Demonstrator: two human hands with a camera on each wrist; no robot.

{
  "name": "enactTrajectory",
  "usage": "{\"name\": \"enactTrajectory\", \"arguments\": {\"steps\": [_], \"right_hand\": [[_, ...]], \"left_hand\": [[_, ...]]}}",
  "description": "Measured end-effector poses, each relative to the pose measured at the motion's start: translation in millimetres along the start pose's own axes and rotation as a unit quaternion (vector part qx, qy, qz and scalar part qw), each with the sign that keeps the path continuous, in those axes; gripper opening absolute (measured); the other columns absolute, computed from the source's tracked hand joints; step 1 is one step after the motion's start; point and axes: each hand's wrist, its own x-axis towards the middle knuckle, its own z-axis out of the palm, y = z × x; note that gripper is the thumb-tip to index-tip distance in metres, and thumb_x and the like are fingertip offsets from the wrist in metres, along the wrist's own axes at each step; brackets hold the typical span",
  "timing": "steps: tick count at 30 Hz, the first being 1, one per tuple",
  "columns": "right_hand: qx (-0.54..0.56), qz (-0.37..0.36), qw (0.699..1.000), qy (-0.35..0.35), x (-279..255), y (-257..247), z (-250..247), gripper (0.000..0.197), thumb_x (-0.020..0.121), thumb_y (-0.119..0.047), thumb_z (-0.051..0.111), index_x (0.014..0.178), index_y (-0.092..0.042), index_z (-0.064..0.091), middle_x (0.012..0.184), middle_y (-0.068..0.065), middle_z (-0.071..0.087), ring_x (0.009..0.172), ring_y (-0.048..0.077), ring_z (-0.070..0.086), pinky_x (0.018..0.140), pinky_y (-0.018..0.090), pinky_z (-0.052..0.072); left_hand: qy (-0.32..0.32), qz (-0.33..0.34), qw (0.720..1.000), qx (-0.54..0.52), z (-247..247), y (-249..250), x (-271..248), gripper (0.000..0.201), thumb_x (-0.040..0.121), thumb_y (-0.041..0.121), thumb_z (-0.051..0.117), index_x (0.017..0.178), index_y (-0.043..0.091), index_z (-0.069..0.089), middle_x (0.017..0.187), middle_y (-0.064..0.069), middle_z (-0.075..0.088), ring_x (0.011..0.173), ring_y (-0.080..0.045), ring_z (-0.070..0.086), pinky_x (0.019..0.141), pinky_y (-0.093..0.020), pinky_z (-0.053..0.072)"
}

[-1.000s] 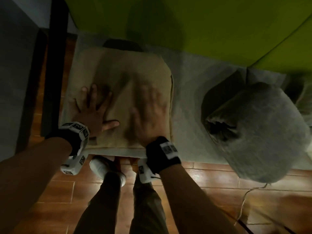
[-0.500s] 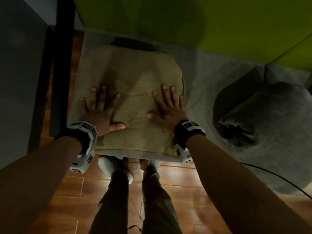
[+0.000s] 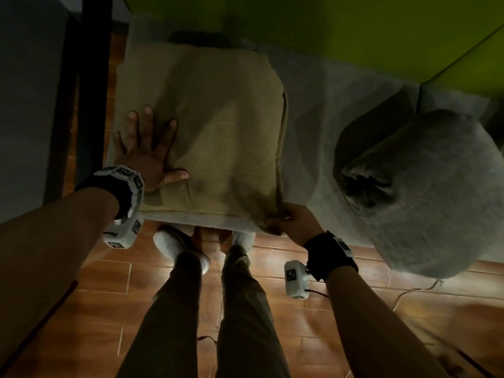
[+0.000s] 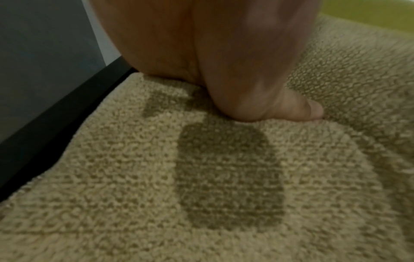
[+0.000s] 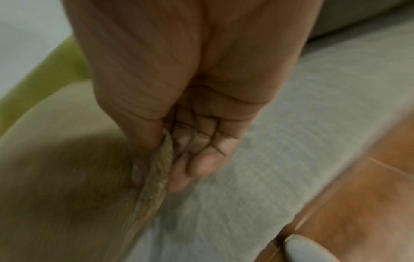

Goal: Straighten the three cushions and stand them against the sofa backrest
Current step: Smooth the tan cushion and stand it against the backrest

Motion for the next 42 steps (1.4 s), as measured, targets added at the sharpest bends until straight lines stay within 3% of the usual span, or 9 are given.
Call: {"name": "enactTrajectory", "arguments": {"steps": [5, 11, 17, 21, 26, 30, 33, 37, 42], "right_hand": [[0.084, 0.009, 0.994, 0.071, -10, 26, 0, 0.017, 0.087, -0.029, 0.08, 0.094, -0.018, 0.069, 0.089, -0.002, 0.071, 0.077, 0.015, 0.068, 0.067, 0.025, 0.051], [0.061, -0.008, 0.997, 0.056, -18, 6, -1, 0.043, 0.092, -0.027, 0.072, 0.131, -0.033, 0.054, 0.106, -0.015, 0.062, 0.098, 0.009, 0.062, 0.083, 0.029, 0.052], [0.021, 0.003, 1.0, 0.015, -27, 5, -7, 0.039, 0.088, -0.045, 0.074, 0.122, -0.033, 0.058, 0.112, -0.003, 0.07, 0.102, 0.018, 0.067, 0.095, 0.046, 0.055], [-0.018, 0.019, 1.0, 0.007, -30, 6, -15, 0.034, 0.084, -0.048, 0.076, 0.11, -0.033, 0.061, 0.092, -0.003, 0.075, 0.09, 0.016, 0.07, 0.087, 0.038, 0.054], [-0.023, 0.05, 0.998, 0.023, -25, 16, -25, 0.016, 0.092, -0.017, 0.073, 0.096, -0.031, 0.067, 0.098, 0.0, 0.075, 0.097, 0.024, 0.07, 0.091, 0.046, 0.054], [-0.085, 0.015, 0.995, 0.058, -15, 0, -25, 0.031, 0.099, -0.013, 0.059, 0.127, -0.026, 0.061, 0.121, 0.003, 0.067, 0.118, 0.03, 0.063, 0.094, 0.033, 0.046], [-0.097, -0.084, 0.974, 0.189, -11, -42, -38, 0.05, 0.103, -0.032, 0.053, 0.152, -0.028, 0.041, 0.157, 0.006, 0.044, 0.141, 0.028, 0.045, 0.114, 0.045, 0.039], [-0.247, -0.319, 0.893, 0.198, 12, -117, -39, 0.066, 0.101, -0.055, 0.041, 0.158, -0.032, 0.021, 0.167, 0.006, 0.024, 0.154, 0.031, 0.019, 0.121, 0.06, 0.025], [-0.397, -0.405, 0.817, 0.103, 74, -137, -26, 0.072, 0.098, -0.073, 0.023, 0.16, -0.037, 0.019, 0.172, -0.005, 0.001, 0.158, 0.027, -0.009, 0.124, 0.058, 0.001]], "left_hand": [[0.006, 0.006, 1.0, 0.009, 1, -3, -3, 0.115, 0.06, 0.092, 0.038, 0.134, 0.054, -0.042, 0.151, 0.0, -0.049, 0.144, -0.034, -0.035, 0.115, -0.063, -0.007], [0.125, 0.053, 0.984, -0.118, -10, -7, -29, 0.117, 0.067, 0.081, 0.061, 0.153, 0.048, -0.011, 0.163, -0.002, -0.027, 0.15, -0.035, -0.019, 0.117, -0.064, 0.003], [0.167, -0.2, 0.895, -0.361, 25, -36, -89, 0.06, 0.103, 0.044, 0.039, 0.155, 0.017, 0.023, 0.157, -0.016, 0.031, 0.141, -0.036, 0.035, 0.11, -0.039, 0.028], [0.068, -0.246, 0.874, -0.415, 63, -69, -101, 0.036, 0.101, 0.042, 0.045, 0.12, 0.013, 0.058, 0.115, -0.026, 0.063, 0.099, -0.041, 0.063, 0.091, -0.051, 0.051], [0.093, -0.298, 0.852, -0.421, 66, -78, -93, 0.038, 0.103, 0.034, 0.044, 0.127, 0.006, 0.054, 0.12, -0.025, 0.06, 0.108, -0.042, 0.058, 0.093, -0.047, 0.045], [0.156, -0.292, 0.836, -0.438, 29, -56, -90, 0.039, 0.104, 0.029, 0.044, 0.136, 0.008, 0.046, 0.127, -0.018, 0.051, 0.116, -0.034, 0.052, 0.09, -0.041, 0.037], [0.209, -0.181, 0.894, -0.354, -19, -30, -91, 0.055, 0.101, 0.049, 0.038, 0.151, 0.026, 0.029, 0.155, -0.009, 0.03, 0.137, -0.036, 0.037, 0.105, -0.049, 0.036], [0.186, 0.029, 0.969, -0.163, -55, 4, -58, 0.079, 0.091, 0.073, 0.033, 0.155, 0.046, -0.005, 0.166, 0.004, -0.014, 0.152, -0.028, -0.008, 0.121, -0.055, 0.006], [0.108, 0.034, 0.993, -0.023, -37, 8, -2, 0.102, 0.068, 0.095, 0.022, 0.149, 0.051, -0.022, 0.159, 0.004, -0.036, 0.148, -0.034, -0.026, 0.117, -0.065, 0.001]]}}
